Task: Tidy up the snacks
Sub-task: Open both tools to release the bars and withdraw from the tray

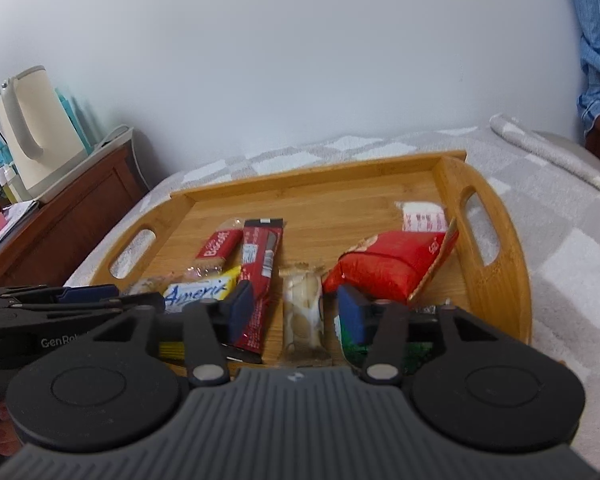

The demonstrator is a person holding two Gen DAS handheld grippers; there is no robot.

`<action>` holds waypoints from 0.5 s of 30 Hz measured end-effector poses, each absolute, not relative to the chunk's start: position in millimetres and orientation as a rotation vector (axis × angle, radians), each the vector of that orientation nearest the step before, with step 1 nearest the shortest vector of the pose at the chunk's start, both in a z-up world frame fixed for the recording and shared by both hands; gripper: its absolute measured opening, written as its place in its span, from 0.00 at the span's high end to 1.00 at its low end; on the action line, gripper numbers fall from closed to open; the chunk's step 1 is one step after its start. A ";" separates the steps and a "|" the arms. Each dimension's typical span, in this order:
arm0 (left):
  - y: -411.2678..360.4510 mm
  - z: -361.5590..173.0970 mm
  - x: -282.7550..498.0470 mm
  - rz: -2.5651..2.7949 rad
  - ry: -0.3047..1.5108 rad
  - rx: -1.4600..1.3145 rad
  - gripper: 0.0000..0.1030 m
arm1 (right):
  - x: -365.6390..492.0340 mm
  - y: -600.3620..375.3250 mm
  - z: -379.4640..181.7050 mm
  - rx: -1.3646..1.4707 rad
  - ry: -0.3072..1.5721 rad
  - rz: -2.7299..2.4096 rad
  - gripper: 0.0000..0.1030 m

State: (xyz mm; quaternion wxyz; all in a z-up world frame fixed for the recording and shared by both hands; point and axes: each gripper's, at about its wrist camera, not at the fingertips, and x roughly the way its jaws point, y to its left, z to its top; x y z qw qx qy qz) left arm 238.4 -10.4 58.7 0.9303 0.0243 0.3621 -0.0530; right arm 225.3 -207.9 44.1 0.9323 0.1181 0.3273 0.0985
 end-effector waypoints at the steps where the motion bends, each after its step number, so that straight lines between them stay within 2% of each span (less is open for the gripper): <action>1: -10.7 61.0 235.2 -0.105 0.735 0.056 0.36 | 223.2 -208.5 46.2 0.243 0.662 0.202 0.33; 10: -7.0 79.9 193.3 -0.124 0.714 0.044 0.17 | 187.6 -218.8 56.2 0.260 0.637 0.193 0.24; 15: 0.1 72.5 168.7 -0.099 0.748 0.024 0.16 | 162.5 -216.2 58.1 0.252 0.650 0.209 0.22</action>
